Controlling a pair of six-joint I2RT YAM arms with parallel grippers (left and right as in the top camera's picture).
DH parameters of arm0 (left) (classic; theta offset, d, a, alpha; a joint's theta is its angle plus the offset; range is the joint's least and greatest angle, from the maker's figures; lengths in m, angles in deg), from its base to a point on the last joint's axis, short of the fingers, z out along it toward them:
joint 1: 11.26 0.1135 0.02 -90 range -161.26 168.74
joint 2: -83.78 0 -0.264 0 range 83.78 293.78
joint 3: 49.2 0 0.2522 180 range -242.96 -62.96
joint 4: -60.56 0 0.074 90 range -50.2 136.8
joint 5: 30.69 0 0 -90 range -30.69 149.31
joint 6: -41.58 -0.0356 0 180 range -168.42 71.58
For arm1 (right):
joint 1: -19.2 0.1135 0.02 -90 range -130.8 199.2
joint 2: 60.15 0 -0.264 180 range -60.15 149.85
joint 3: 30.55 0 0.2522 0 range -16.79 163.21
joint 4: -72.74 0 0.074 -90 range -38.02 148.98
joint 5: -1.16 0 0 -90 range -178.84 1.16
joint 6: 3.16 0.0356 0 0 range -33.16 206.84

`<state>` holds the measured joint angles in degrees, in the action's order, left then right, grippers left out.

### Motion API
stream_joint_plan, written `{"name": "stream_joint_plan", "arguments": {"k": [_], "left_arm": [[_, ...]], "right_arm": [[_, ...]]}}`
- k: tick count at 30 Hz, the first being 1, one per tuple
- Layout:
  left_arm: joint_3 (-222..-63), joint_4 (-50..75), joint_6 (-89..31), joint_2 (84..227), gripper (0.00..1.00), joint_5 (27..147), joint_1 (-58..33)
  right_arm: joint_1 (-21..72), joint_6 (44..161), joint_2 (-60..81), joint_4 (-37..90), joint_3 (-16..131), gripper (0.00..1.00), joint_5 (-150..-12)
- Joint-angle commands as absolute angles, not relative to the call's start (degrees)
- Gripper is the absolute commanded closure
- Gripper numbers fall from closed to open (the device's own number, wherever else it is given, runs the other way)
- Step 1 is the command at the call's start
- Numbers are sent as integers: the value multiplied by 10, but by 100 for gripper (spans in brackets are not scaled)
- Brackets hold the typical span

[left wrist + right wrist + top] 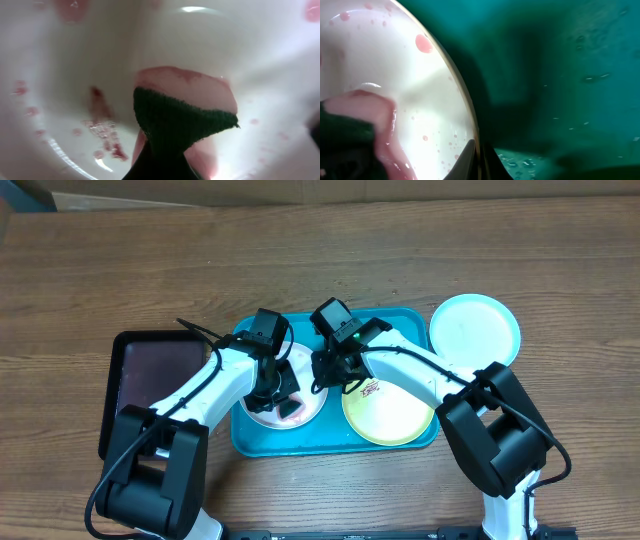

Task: Clean dirty plates on tray and stack at the side
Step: 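Scrub the white plate with the sponge while right gripper holds rim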

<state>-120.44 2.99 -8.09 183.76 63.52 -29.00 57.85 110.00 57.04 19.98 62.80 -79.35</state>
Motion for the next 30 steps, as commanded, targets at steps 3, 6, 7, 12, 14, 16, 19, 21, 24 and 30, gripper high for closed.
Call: {"name": "stream_joint_plan", "arguments": {"k": [3, 6, 7, 12, 14, 16, 19, 21, 24, 30], "left_arm": [[-1214, -44, -82, 1855, 96, 447, -270], [-1256, -79, -82, 1855, 96, 413, -269], [-1272, -89, -82, 1855, 96, 407, -269], [-1363, -134, -82, 1855, 96, 407, -269], [-1391, -133, -88, 1854, 96, 442, -269], [-1401, -110, -109, 1854, 96, 503, -270], [-1395, -65, -136, 1859, 96, 613, -271], [-1383, -43, -139, 1866, 96, 661, -271], [-1355, -17, -135, 1886, 96, 683, -273], [-1311, -12, -133, 1934, 96, 669, -270]], "right_arm": [[572, 1095, 567, 201, 630, 96, -806], [572, 1094, 567, 201, 630, 96, -806], [572, 1095, 567, 201, 630, 96, -806], [572, 1094, 567, 201, 630, 96, -806], [572, 1095, 567, 201, 630, 96, -806], [572, 1095, 567, 202, 630, 96, -807], [572, 1095, 567, 203, 630, 96, -806], [572, 1095, 567, 203, 630, 96, -806], [572, 1095, 567, 203, 630, 96, -806], [572, 1095, 567, 203, 630, 96, -806]]}}
